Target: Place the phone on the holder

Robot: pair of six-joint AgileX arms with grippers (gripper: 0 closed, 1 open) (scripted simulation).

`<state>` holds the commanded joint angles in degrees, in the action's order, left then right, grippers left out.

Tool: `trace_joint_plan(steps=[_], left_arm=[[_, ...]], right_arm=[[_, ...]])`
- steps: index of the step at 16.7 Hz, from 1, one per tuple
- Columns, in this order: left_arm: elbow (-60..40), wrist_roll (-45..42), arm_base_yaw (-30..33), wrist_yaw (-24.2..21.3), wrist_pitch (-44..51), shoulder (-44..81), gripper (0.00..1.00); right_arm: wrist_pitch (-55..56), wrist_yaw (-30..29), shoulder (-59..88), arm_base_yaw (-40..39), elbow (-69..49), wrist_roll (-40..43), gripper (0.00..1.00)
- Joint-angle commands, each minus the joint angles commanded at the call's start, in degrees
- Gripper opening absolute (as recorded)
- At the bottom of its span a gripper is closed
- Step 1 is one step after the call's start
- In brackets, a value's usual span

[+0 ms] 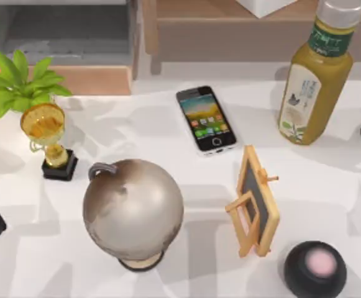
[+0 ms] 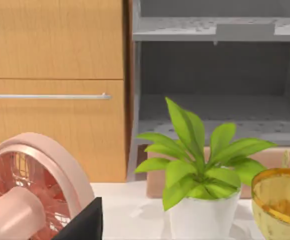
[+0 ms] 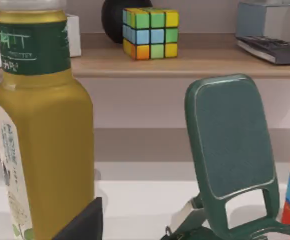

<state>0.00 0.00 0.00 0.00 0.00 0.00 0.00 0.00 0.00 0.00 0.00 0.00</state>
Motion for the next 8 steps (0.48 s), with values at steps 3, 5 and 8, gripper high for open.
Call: trace_joint_plan(steps=[3,5,8], left_arm=[[0.00,0.00,0.00,0.00,0.00,0.00,1.00],[0.00,0.00,0.00,0.00,0.00,0.00,1.00],[0.00,0.00,0.00,0.00,0.00,0.00,1.00]], right_arm=[[-0.23,-0.08,0.45,-0.26,-0.51,-0.04,1.00],[-1.37,-0.48,2.81,-1.57,-3.10,-0.21,1.00],[-5.01,-1.73,10.55,-5.47,-11.13,-0.55,1.00]])
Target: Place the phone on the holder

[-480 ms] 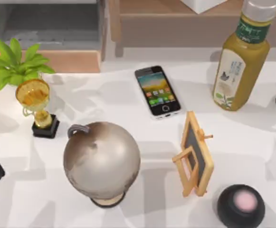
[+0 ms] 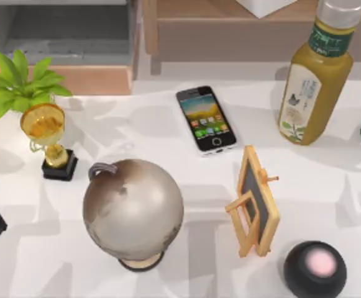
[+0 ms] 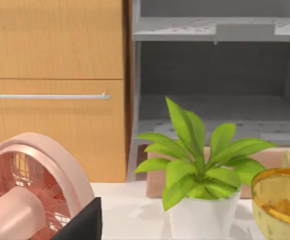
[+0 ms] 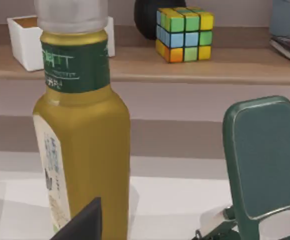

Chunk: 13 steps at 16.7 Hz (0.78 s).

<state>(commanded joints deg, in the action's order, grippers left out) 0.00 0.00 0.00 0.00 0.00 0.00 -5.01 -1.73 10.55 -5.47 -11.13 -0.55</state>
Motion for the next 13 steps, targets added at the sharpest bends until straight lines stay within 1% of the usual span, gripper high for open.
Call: trace_joint_plan(steps=[3,6,13], left_arm=[[0.00,0.00,0.00,0.00,0.00,0.00,1.00],[0.00,0.00,0.00,0.00,0.00,0.00,1.00],[0.00,0.00,0.00,0.00,0.00,0.00,1.00]], right_arm=[[-5.77,-1.69,12.01,-5.16,-11.40,-0.41,1.00],[-13.70,-3.44,27.73,-10.45,-24.87,-1.00,1.00],[-38.11,-5.62,73.08,-21.06,-60.74,-3.72,1.00]])
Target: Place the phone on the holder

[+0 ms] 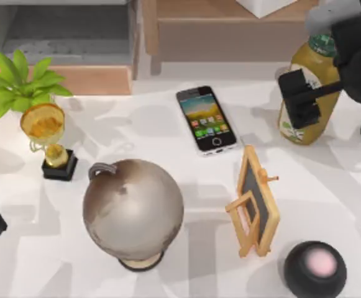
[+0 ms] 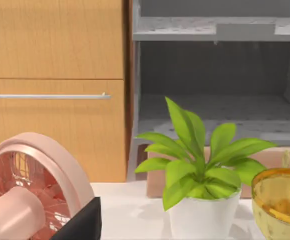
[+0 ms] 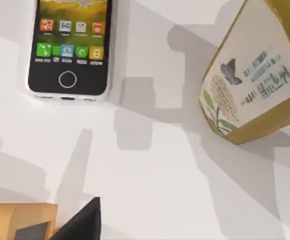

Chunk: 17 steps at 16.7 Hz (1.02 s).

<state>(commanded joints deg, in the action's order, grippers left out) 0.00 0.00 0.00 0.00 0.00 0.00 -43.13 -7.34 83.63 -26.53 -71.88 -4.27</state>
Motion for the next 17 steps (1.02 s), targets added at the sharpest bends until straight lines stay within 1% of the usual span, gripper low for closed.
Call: trace_joint_plan(steps=[5,9,13,15,17], left_arm=[[0.00,0.00,0.00,0.00,0.00,0.00,1.00],[0.00,0.00,0.00,0.00,0.00,0.00,1.00],[0.00,0.00,0.00,0.00,0.00,0.00,1.00],[0.00,0.00,0.00,0.00,0.00,0.00,1.00],[0.00,0.00,0.00,0.00,0.00,0.00,1.00]], right_arm=[[-16.01,0.92,30.68,-5.54,-27.60,-3.28,1.00],[-24.21,2.26,49.64,-6.81,-48.62,-6.09,1.00],[-28.13,3.53,61.70,-5.75,-65.17,-8.67,1.00],[-28.96,4.00,65.15,-4.98,-70.48,-9.67,1.00],[-29.33,4.26,66.86,-4.41,-73.22,-10.24,1.00]])
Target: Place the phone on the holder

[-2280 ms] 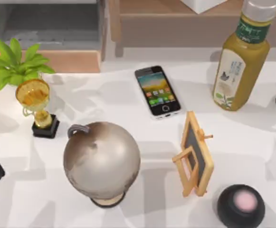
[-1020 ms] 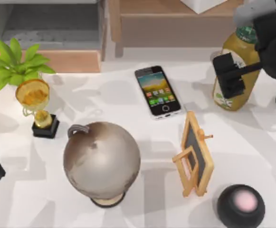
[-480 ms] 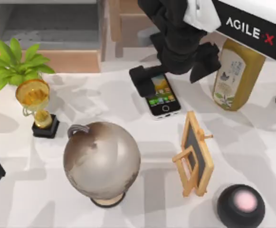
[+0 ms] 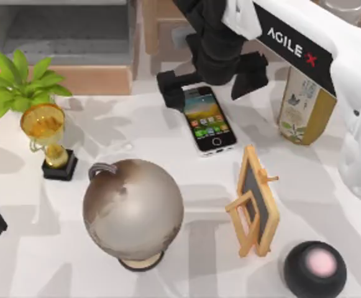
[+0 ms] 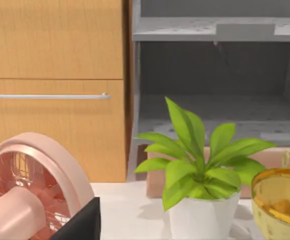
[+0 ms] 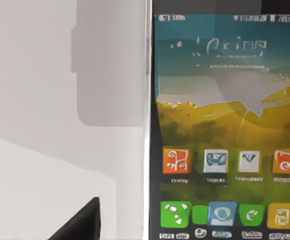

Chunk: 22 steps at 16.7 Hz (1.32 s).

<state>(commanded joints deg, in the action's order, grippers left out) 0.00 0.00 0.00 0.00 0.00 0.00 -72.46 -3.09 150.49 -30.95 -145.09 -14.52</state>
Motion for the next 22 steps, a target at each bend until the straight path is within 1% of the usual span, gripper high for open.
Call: trace_joint_plan(steps=[7,15,19,22], left_arm=[[0.00,0.00,0.00,0.00,0.00,0.00,1.00],[0.00,0.00,0.00,0.00,0.00,0.00,1.00],[0.00,0.00,0.00,0.00,0.00,0.00,1.00],[0.00,0.00,0.00,0.00,0.00,0.00,1.00]], right_arm=[[0.16,0.01,0.32,-0.13,-0.35,-0.09,1.00],[10.34,0.02,7.27,0.47,2.91,0.18,1.00],[10.81,0.02,7.59,0.49,3.06,0.20,1.00],[10.81,0.02,7.59,0.49,3.06,0.20,0.77]])
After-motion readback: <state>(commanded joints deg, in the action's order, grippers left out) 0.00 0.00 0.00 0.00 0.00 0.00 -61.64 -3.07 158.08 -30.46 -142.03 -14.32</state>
